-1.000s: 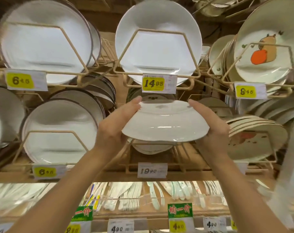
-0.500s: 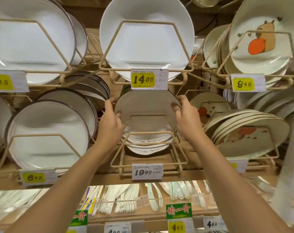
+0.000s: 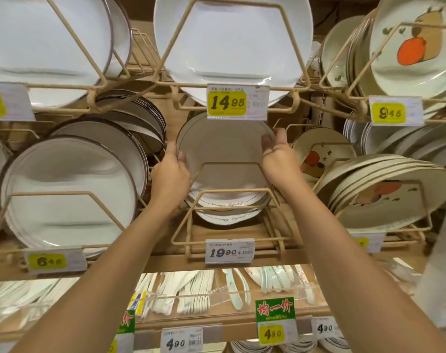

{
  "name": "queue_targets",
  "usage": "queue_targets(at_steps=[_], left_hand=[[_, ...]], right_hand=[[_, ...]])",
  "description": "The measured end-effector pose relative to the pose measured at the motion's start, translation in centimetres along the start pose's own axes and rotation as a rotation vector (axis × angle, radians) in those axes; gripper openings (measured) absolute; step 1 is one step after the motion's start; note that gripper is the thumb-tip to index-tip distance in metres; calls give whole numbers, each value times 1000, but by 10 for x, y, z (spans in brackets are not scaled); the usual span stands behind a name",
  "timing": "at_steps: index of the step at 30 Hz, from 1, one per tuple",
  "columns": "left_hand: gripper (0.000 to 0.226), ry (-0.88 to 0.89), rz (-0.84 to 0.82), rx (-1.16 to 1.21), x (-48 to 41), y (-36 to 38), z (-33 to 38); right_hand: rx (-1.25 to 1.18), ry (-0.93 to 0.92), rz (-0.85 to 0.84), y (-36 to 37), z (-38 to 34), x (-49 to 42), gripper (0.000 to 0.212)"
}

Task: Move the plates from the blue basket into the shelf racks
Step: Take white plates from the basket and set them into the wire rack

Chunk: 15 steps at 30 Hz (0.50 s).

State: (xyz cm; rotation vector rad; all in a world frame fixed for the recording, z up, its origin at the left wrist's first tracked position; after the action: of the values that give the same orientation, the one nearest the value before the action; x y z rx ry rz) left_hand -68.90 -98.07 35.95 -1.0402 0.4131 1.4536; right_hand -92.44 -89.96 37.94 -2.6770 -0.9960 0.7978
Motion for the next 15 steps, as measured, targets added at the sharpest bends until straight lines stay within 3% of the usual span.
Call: queue_targets(at_steps=[2,4,7,10,12,15], left_hand=[[36,-73,-23,129,-1,7,-4],[64,-237,-49,214,-2,14,-17],[91,-535,-68,521,4,28,-35],[62,-590,8,839,5,36,-32],[36,-544,70,816,3,34,-32],[34,-458,94,672,-1,29,-33]], right_hand=[[-121,140,-15,2,13,1,58],[-216,366,-12,3,31,-1,75],[-326,561,-57,10,41,1,84],[-423,546,-17,11,41,0,68],[-470,483,17,11,39,-3,50],[-415,401,44,11,40,-7,47]])
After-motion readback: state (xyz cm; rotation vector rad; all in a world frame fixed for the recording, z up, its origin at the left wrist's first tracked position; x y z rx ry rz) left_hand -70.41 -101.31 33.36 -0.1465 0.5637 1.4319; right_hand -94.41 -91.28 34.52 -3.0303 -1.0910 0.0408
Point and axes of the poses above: each hand's wrist, its own x-axis away from the middle knuckle, its own y-axis out of the palm, z = x × y, the point moved 10 cm from there along -x, towards the middle knuckle, and after that the axes turned 11 degrees about y, right-handed, at the moved point
